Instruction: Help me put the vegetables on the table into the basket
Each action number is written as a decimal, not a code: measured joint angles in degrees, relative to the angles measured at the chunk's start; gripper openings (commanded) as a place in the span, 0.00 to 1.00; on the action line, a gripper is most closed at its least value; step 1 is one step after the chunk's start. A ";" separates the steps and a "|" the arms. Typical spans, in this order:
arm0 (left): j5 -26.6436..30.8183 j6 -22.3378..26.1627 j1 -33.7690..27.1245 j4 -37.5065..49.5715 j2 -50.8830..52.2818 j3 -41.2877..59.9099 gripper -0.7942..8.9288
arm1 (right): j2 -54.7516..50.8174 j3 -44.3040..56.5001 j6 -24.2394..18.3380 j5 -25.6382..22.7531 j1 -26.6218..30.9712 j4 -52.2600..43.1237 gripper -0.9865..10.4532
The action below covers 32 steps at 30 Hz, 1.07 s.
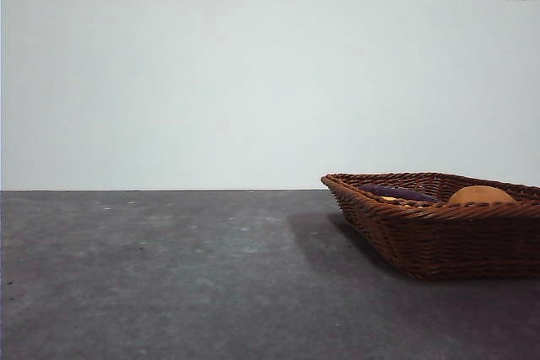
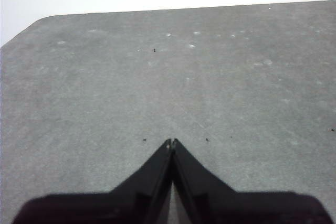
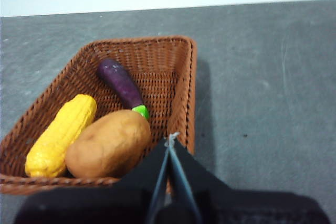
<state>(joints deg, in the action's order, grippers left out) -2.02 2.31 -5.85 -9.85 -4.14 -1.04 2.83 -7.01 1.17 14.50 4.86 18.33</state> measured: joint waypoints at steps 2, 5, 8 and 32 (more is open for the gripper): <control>0.00 0.00 0.00 0.00 0.00 0.00 0.08 | -1.03 1.55 0.59 -0.04 -0.07 -0.26 0.09; 0.00 0.00 0.00 0.02 0.02 0.00 0.08 | -2.16 3.45 0.90 -1.27 -1.01 -0.59 0.09; 0.00 0.00 0.00 0.04 0.00 0.00 0.08 | -2.23 3.54 1.03 -3.80 -2.64 -1.95 0.09; 0.00 -0.02 0.00 0.02 0.00 0.00 0.08 | -2.25 3.63 1.20 -7.04 -5.66 -2.19 0.09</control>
<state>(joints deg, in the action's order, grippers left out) -2.02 2.28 -5.85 -9.82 -4.14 -1.04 0.58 -3.38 2.37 7.46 -0.80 16.14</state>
